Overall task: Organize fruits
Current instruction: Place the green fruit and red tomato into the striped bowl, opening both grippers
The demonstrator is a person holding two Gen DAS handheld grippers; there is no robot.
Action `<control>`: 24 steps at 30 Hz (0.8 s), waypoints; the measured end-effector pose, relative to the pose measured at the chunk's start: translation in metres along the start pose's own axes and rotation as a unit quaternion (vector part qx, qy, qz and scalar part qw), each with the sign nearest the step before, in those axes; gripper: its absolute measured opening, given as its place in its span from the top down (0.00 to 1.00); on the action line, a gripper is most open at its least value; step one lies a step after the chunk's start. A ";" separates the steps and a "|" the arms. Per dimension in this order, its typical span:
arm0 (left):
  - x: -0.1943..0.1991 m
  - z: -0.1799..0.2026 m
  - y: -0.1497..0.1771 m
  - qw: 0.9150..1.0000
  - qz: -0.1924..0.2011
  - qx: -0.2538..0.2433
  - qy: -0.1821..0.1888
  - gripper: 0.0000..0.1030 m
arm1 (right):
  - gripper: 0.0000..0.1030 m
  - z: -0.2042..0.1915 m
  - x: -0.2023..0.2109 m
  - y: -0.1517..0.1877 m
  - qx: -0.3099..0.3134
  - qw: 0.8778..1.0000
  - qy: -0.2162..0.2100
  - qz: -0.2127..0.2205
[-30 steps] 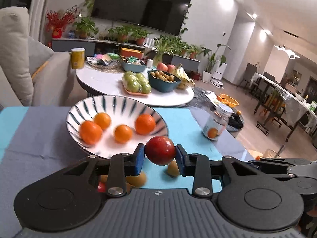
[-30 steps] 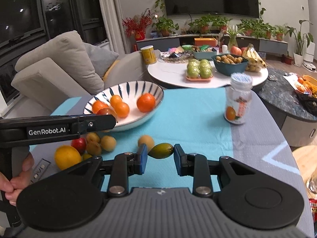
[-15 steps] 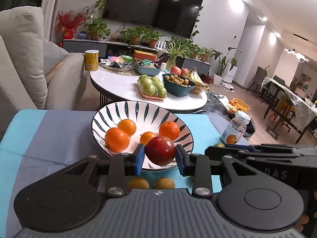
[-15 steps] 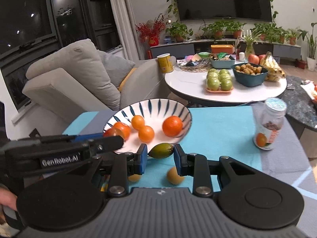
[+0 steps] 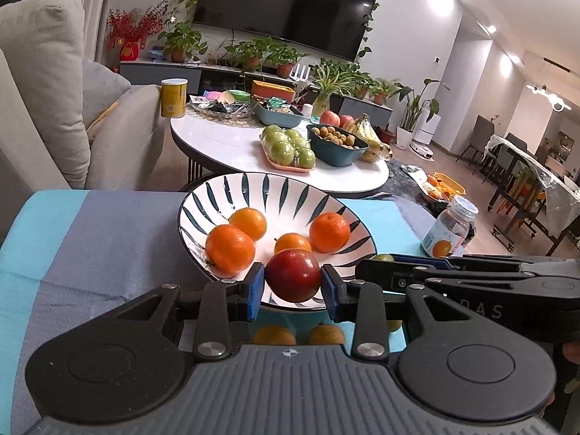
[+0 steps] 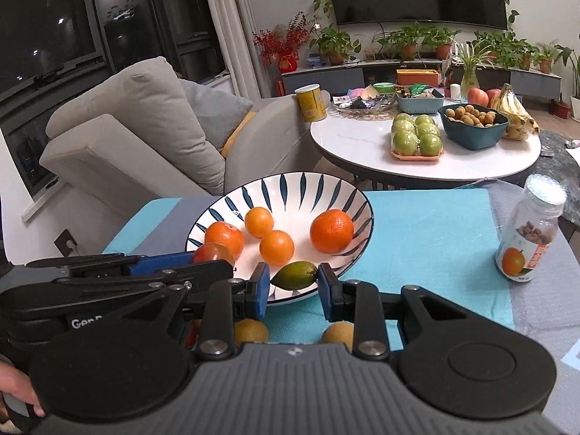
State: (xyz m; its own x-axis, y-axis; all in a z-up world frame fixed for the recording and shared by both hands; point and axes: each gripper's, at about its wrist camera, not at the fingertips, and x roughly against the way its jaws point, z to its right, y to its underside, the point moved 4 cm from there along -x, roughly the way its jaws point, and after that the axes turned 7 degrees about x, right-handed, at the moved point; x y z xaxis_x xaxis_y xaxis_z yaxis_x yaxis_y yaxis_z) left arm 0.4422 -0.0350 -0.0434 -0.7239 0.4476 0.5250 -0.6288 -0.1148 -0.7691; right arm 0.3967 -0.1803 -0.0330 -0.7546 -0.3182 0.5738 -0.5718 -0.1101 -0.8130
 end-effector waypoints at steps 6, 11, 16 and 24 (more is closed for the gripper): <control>-0.005 -0.003 0.000 1.000 -0.003 0.002 -0.003 0.69 | 0.38 -0.003 -0.003 -0.002 0.010 1.000 -0.002 0.001; -0.006 -0.006 0.001 1.000 -0.004 0.007 -0.003 0.69 | 0.38 -0.002 -0.006 0.000 0.010 1.000 -0.001 -0.003; -0.006 -0.005 0.000 1.000 -0.002 0.007 -0.005 0.69 | 0.38 -0.001 -0.006 0.000 0.011 1.000 0.006 0.001; -0.004 -0.009 -0.003 1.000 0.004 0.027 0.011 0.62 | 0.37 0.000 -0.005 -0.001 0.010 1.000 0.008 0.005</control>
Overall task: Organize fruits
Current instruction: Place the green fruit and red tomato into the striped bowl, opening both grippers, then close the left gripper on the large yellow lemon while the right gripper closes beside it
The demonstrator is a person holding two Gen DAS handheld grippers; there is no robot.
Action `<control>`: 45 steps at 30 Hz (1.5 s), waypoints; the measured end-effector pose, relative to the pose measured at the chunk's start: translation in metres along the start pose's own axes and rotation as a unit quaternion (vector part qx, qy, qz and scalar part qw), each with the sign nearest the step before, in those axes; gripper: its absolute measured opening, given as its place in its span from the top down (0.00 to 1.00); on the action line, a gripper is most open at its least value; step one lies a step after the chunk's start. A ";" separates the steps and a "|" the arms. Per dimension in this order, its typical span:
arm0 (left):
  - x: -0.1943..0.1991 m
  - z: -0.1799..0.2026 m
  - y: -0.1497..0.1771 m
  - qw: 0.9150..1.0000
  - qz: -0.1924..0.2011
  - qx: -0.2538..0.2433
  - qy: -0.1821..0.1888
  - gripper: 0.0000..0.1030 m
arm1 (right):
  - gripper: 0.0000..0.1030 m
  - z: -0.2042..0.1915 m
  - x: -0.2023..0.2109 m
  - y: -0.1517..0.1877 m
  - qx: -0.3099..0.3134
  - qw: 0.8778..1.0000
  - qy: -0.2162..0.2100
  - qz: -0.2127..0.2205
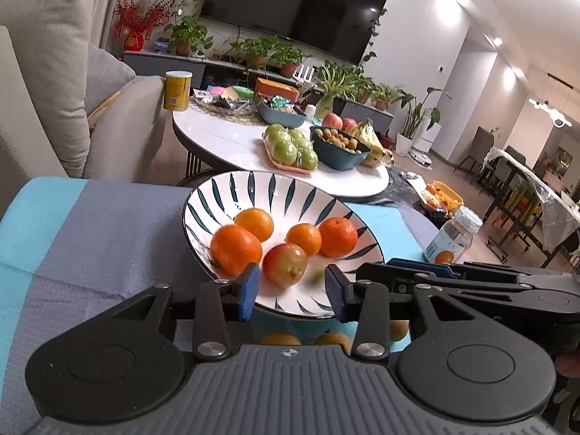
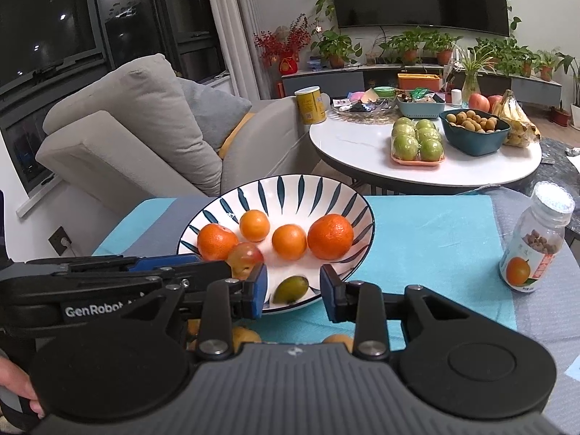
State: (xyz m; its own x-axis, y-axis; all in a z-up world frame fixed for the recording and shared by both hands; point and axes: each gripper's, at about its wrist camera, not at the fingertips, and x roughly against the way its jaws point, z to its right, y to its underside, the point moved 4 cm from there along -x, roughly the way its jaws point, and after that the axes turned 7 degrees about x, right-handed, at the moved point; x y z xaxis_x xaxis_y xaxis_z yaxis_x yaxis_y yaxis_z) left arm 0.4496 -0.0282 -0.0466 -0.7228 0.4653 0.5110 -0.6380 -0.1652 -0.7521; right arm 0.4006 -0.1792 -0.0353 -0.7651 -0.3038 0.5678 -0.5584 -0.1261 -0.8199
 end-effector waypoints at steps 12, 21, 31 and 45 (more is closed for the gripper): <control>0.012 0.008 -0.002 0.999 0.023 -0.032 -0.004 0.51 | 0.37 0.006 0.008 0.001 0.011 1.000 0.027 0.005; 0.025 0.005 0.002 0.996 0.043 -0.057 -0.060 0.41 | 0.37 0.010 0.013 0.007 0.018 0.999 0.040 -0.010; 0.054 0.021 0.018 0.988 0.070 -0.121 -0.065 0.33 | 0.37 0.003 0.027 0.013 0.051 0.997 0.053 0.017; 0.071 0.003 0.046 0.996 0.012 -0.058 -0.062 0.35 | 0.37 0.009 0.029 0.026 -0.053 0.998 -0.013 -0.005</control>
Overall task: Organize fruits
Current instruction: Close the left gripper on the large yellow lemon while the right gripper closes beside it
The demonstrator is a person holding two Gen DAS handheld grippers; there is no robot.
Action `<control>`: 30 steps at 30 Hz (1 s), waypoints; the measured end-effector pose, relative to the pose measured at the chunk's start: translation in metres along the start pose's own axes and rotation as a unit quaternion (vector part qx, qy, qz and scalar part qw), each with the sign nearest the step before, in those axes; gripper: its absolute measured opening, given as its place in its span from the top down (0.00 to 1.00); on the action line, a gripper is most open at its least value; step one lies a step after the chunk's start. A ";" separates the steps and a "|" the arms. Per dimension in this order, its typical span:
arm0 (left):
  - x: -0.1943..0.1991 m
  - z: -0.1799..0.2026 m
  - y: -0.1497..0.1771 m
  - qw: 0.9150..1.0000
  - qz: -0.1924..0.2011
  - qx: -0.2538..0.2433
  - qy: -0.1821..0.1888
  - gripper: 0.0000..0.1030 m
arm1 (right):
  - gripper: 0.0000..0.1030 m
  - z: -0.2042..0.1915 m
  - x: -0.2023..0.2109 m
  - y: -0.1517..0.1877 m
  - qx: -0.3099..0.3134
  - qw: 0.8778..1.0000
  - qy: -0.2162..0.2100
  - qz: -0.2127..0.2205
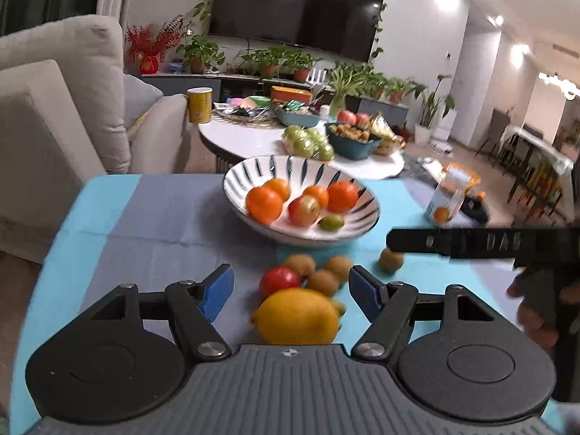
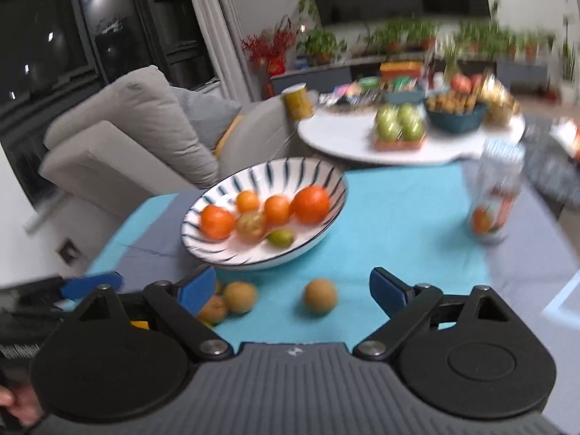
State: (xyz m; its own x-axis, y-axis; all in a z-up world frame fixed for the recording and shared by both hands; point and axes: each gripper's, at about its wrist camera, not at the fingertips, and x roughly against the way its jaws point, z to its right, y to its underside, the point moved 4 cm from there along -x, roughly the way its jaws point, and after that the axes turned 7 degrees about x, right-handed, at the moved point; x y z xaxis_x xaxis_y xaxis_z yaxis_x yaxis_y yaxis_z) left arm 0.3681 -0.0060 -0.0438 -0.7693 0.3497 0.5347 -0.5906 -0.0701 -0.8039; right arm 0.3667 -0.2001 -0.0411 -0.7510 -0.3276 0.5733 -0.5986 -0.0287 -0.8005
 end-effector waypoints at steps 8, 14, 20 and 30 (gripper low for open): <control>0.001 -0.002 0.021 0.999 -0.033 -0.009 0.030 0.49 | 0.37 -0.025 -0.004 0.001 -0.055 0.993 -0.094 -0.042; 0.001 -0.001 0.022 0.999 -0.030 -0.029 0.023 0.54 | 0.38 -0.037 -0.009 0.005 -0.100 0.981 -0.147 -0.078; -0.002 0.000 0.023 0.998 -0.034 -0.040 0.019 0.54 | 0.39 -0.040 -0.018 0.006 -0.150 0.964 -0.188 -0.109; -0.003 0.002 0.025 0.999 -0.017 -0.047 0.022 0.55 | 0.53 -0.039 -0.028 0.013 -0.178 0.957 -0.192 -0.122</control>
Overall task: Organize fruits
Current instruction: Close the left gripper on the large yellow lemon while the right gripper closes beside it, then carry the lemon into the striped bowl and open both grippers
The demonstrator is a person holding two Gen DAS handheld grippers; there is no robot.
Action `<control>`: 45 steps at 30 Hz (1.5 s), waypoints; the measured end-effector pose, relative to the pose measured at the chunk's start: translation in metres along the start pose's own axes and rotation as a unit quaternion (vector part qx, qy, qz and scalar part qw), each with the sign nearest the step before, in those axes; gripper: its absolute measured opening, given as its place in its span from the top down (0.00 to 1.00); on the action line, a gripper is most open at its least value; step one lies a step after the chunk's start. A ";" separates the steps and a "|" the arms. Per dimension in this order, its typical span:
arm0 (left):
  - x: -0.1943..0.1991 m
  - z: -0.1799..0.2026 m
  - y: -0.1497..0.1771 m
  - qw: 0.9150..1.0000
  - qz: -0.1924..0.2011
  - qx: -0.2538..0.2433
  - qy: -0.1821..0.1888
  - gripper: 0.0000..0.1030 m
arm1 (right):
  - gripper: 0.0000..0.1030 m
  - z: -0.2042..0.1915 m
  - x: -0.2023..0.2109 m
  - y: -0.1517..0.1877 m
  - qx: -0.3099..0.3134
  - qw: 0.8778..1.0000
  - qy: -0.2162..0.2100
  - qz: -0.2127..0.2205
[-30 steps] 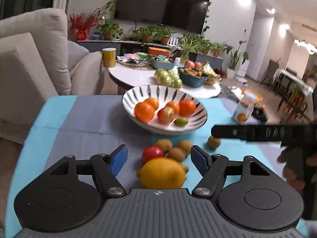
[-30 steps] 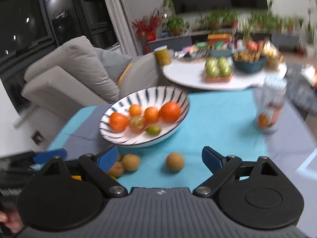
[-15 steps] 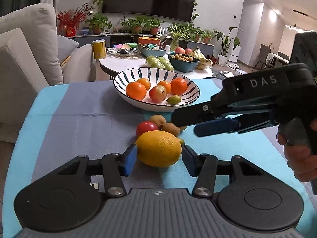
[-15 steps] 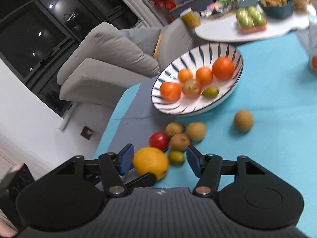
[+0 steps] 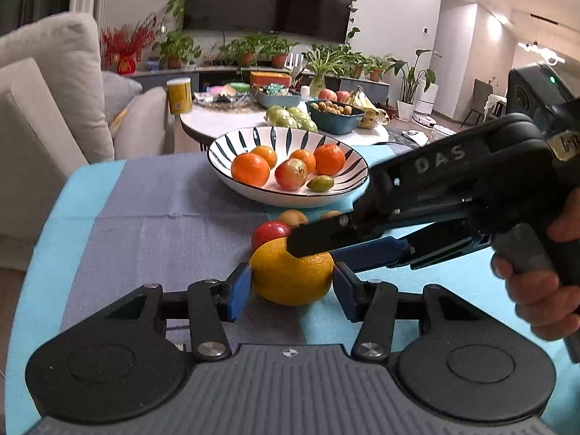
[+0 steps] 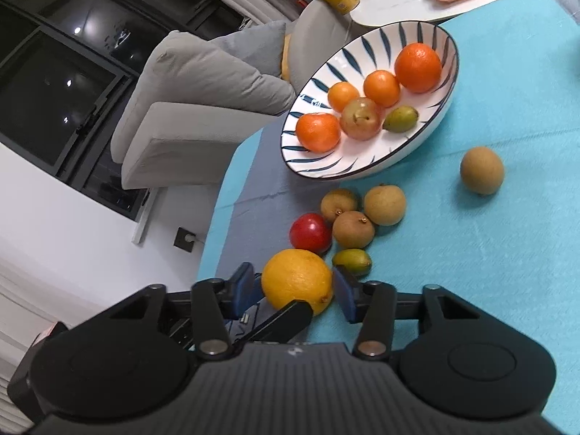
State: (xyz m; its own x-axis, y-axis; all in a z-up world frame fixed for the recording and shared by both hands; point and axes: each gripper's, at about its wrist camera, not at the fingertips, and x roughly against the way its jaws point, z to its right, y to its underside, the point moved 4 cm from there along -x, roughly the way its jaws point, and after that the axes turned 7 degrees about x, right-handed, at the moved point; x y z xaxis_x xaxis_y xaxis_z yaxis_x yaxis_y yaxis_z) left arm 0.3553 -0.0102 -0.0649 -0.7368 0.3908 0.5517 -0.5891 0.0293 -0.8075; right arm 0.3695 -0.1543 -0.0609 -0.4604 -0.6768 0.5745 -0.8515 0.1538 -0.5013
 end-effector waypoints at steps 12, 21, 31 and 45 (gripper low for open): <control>0.008 0.002 -0.007 1.000 0.012 0.003 0.004 0.56 | 0.54 -0.004 0.003 -0.002 0.018 1.000 0.007 0.014; 0.009 0.008 -0.023 0.999 0.030 -0.011 0.007 0.56 | 0.54 -0.013 0.012 -0.014 0.031 0.999 0.013 0.038; -0.005 0.012 -0.050 0.999 0.051 -0.008 0.018 0.56 | 0.54 -0.020 0.019 -0.039 0.055 0.996 0.028 0.066; -0.046 0.019 -0.085 0.997 0.066 -0.013 0.023 0.56 | 0.54 -0.005 0.019 -0.076 0.084 0.990 0.056 0.101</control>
State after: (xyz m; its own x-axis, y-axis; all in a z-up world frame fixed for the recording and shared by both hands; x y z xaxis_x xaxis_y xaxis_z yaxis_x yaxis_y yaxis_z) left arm 0.4328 -0.0485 -0.0178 -0.7915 0.4344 0.4298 -0.4784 -0.0028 -0.8782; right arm 0.4241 -0.1753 -0.0088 -0.6500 -0.5594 0.5144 -0.6896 0.1496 -0.7086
